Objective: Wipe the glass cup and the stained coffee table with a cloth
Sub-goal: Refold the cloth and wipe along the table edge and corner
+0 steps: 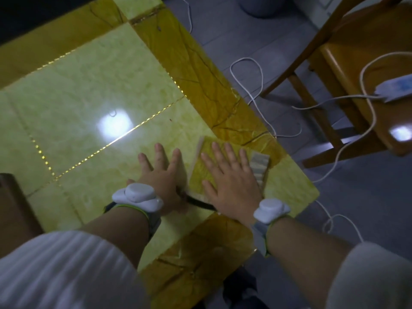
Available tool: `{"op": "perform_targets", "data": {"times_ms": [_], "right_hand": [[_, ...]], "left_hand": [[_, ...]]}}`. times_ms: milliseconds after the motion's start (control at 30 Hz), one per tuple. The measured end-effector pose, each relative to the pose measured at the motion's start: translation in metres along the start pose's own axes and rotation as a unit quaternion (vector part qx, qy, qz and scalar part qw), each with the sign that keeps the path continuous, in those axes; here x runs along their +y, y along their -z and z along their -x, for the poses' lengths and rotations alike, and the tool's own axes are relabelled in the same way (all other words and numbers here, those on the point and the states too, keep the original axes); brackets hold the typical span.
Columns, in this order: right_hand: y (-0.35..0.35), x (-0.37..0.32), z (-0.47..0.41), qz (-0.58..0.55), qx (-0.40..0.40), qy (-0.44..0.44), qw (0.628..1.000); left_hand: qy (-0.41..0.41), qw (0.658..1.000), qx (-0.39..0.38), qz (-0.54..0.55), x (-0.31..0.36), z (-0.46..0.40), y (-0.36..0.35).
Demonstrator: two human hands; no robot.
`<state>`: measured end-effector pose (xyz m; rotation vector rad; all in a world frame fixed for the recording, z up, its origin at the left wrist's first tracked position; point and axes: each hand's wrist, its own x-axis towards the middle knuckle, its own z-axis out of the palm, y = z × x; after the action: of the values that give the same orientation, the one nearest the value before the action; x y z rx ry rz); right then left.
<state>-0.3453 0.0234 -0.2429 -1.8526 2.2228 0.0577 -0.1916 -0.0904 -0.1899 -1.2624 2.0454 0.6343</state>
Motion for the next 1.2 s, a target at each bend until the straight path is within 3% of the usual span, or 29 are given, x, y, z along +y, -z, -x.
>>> {"op": "perform_targets", "data": {"times_ms": [167, 300, 433, 567, 733, 933, 1000, 1200], "right_hand": [[0.001, 0.028, 0.013, 0.003, -0.023, 0.073, 0.997], [0.011, 0.048, -0.018, 0.009, -0.024, -0.012, 1.000], [0.013, 0.022, -0.041, -0.005, -0.009, -0.090, 0.996], [0.002, -0.014, -0.009, -0.004, -0.005, -0.025, 1.000], [0.007, 0.022, 0.005, 0.005, -0.038, 0.063, 0.997], [0.014, 0.023, -0.038, -0.011, -0.017, -0.087, 0.996], [0.012, 0.007, -0.036, -0.015, -0.005, -0.101, 0.995], [-0.003, -0.008, 0.010, -0.008, -0.008, 0.000, 1.000]], "left_hand": [[-0.010, 1.000, 0.011, 0.005, -0.006, -0.003, -0.005], [-0.003, 1.000, 0.017, 0.021, -0.005, -0.002, -0.004], [0.004, 0.999, 0.009, 0.031, -0.001, -0.001, -0.001], [-0.006, 1.000, -0.007, 0.013, -0.002, 0.001, 0.001], [-0.012, 1.000, 0.001, 0.018, -0.006, 0.001, -0.001], [-0.003, 1.000, 0.002, 0.007, -0.002, 0.002, -0.001], [-0.003, 1.000, 0.001, 0.008, -0.001, 0.004, 0.001], [0.002, 1.000, 0.013, 0.007, -0.001, 0.004, -0.001]]}}
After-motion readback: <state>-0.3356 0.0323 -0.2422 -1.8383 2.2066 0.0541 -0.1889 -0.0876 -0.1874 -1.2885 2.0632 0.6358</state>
